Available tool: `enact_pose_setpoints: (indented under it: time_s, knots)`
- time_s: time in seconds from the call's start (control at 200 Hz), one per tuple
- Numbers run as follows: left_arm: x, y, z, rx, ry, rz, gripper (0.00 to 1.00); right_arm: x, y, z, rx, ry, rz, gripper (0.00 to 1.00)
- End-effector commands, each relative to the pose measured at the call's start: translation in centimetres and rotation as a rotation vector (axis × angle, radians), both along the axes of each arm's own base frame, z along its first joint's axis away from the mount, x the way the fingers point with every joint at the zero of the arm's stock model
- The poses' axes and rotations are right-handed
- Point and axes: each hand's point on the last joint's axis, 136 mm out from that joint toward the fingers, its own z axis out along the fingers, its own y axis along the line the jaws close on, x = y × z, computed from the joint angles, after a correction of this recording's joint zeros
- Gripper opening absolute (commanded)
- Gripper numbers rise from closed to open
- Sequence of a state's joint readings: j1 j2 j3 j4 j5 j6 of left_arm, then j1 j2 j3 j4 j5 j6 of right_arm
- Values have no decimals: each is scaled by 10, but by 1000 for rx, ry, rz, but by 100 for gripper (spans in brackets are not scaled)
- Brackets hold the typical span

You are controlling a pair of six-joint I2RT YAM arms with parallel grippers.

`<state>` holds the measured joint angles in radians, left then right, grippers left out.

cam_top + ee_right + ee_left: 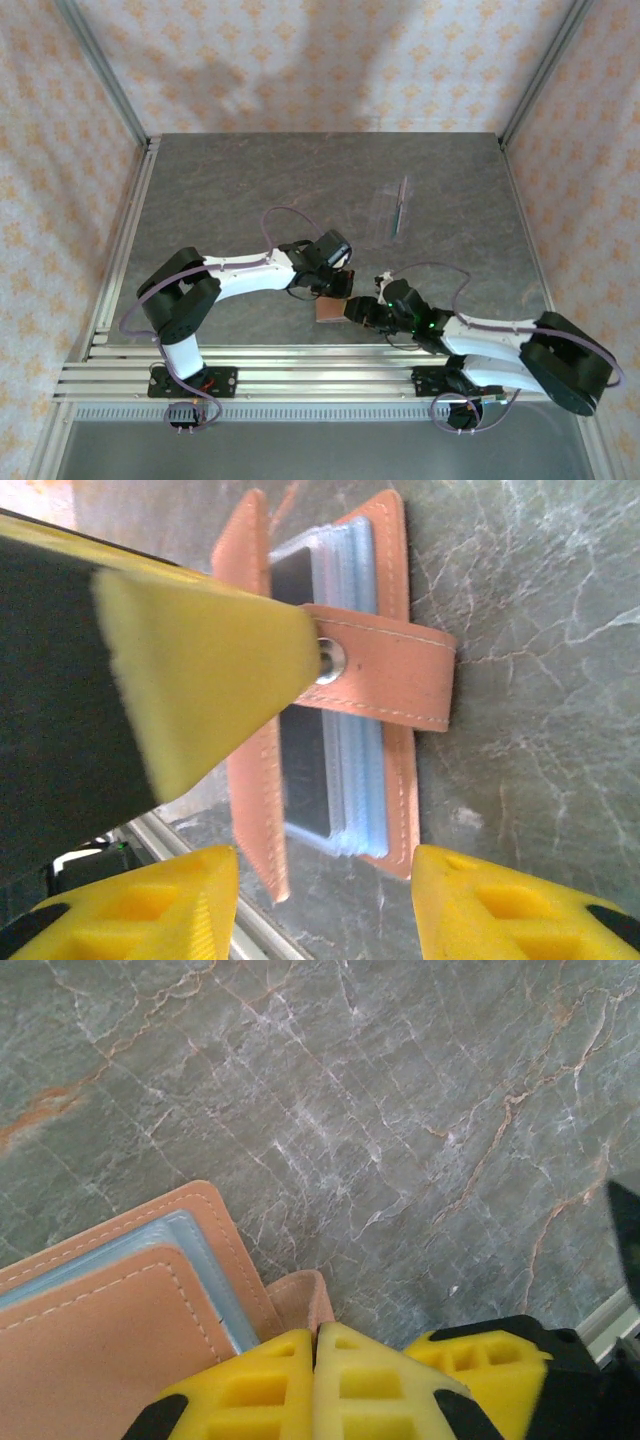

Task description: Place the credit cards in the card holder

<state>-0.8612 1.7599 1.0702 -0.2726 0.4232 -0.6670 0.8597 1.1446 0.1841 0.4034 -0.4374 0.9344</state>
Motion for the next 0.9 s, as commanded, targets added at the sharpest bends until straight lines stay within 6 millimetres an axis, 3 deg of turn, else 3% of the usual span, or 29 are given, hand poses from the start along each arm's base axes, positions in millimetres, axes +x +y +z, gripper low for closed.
enact_pose_setpoints:
  time_s: [0.0,0.175,0.3,0.571,0.731,0.896]
  knots:
    - [2,2,9,-30,-9,19,0,14,22,19,65,-61,20,47]
    - [2,7,10,-35,-14,32,0,17,33,17,87,-43,42,37]
    - [3,10,11,-33,-15,36,0,15,34,15,73,-34,55,24]
    - [3,22,24,-56,-24,61,0,11,15,-2,-35,-1,24,0]
    - [0,35,27,-65,-31,86,0,9,7,-14,-82,25,4,0]
    - [-4,49,18,-55,-16,113,0,9,4,-25,-126,64,-11,0]
